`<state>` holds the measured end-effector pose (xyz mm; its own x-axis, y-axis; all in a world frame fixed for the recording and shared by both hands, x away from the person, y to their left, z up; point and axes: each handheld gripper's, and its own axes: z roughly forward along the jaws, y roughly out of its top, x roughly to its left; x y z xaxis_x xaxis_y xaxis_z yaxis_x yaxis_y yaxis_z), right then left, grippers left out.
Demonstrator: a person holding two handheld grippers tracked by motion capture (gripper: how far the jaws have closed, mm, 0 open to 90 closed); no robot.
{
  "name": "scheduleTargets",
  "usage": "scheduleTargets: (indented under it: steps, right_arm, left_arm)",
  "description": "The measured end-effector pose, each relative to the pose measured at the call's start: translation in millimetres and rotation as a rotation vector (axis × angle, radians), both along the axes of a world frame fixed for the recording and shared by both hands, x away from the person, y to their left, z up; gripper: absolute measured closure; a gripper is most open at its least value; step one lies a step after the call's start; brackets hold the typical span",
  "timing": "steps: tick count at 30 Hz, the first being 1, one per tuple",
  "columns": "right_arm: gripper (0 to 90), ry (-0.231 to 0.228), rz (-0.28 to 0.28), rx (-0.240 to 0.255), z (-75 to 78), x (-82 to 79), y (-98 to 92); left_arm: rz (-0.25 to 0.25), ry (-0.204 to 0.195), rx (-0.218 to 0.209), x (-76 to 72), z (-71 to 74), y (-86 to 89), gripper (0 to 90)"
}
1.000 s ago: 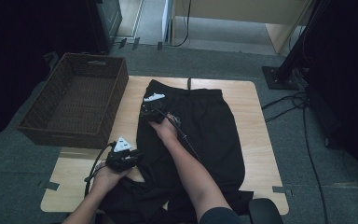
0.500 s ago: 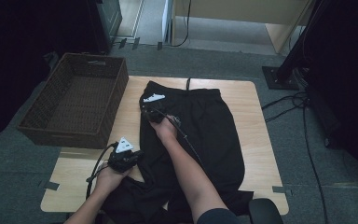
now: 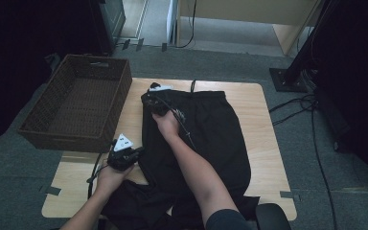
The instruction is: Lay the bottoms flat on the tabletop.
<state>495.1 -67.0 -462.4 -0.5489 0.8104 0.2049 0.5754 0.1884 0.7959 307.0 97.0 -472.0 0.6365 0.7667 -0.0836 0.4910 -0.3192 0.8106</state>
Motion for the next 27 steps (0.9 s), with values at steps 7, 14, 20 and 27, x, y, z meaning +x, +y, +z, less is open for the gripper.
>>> scheduleTargets:
  steps: [7,14,20,27]
  right_arm:
    - [85.9,-0.08,-0.024,0.11,60.2,4.2,-16.4]
    - [85.7,-0.11,-0.068,0.193,82.0,-7.9,-72.3]
    - [85.1,-0.139,-0.177,0.186,72.3,-24.3,-148.1]
    - [84.3,-0.036,-0.278,0.116,14.0,-29.3,-212.9]
  left_arm:
    - [0.01,-0.137,-0.079,-1.0,52.8,-1.5,90.0]
    - [-0.096,-0.191,-0.097,-3.9,76.5,-48.6,89.8]
    - [-0.182,-0.156,-0.078,4.6,66.9,-102.5,89.3]
    - [-0.248,-0.058,0.005,20.2,23.1,-147.8,88.4]
